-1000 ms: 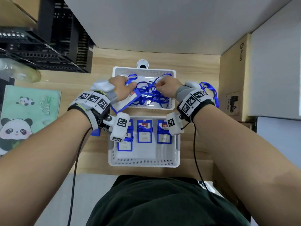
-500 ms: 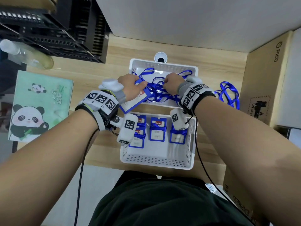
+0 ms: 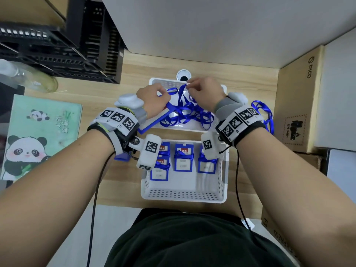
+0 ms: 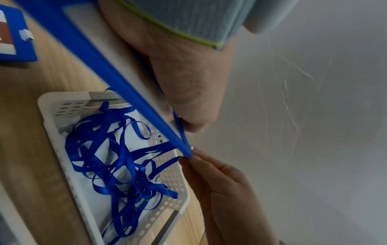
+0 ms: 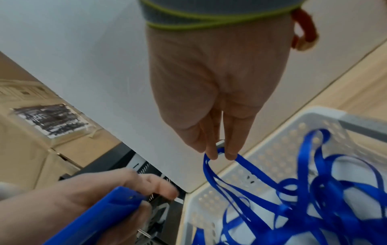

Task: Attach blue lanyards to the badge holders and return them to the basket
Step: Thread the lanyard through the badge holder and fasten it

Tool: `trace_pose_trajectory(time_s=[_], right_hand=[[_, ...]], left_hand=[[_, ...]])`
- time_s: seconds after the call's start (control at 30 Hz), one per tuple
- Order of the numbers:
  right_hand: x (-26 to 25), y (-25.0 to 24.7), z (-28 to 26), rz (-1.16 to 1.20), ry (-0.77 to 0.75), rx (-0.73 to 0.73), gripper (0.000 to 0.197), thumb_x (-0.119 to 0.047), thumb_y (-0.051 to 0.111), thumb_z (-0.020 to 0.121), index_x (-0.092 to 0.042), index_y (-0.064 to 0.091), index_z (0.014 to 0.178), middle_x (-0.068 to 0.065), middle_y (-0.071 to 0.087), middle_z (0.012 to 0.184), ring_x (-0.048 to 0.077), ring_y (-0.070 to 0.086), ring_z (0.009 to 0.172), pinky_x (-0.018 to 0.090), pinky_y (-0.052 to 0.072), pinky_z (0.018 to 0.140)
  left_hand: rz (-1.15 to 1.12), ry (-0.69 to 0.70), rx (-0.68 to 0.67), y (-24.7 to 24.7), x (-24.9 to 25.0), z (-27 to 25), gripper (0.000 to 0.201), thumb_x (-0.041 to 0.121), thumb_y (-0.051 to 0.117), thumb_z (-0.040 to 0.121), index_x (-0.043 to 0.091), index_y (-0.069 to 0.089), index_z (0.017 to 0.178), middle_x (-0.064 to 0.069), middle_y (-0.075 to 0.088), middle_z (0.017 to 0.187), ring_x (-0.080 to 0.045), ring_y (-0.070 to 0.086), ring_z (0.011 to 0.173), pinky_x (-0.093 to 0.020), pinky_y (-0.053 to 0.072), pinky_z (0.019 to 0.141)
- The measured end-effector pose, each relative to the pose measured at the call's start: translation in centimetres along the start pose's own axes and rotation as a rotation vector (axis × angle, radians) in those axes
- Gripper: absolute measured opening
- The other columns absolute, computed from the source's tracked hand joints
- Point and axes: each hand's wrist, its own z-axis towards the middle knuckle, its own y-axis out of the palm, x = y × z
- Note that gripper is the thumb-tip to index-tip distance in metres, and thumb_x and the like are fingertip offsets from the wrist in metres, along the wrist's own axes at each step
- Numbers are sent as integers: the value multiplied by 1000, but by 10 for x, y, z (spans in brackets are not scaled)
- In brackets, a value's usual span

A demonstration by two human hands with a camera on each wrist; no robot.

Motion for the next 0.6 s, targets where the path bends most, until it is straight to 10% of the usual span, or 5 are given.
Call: trace_pose_trajectory(time_s=[0.2,0.37,0.6], right_hand=[[-20,-20,-22,47,-221,27,25,-15,54,94,-15,76,107,-4,64,126,12,61,107,27,45,93],[-29,-35,-44,196,-240,41,21,-15,60,89,-18,78,99,-6,66,121,7,61,107,26,44,99],[-36,-46,-70,422,-60,269,13,-37,64,89,-25,61,92,-11,64,93,10,64,76,30,54,73]], left_hand=[[-34,155,-67,-1,22,-8,43,33,53,88,37,47,130,1,67,79,-15,62,75,-27,46,65],[72,295,-3,-5,38,-18,18,31,45,98,21,60,100,2,61,85,-18,52,77,-25,28,57],[-29,361,66,-22,56,-50,21,30,45,99,30,63,89,5,67,82,-14,59,75,-28,43,67]])
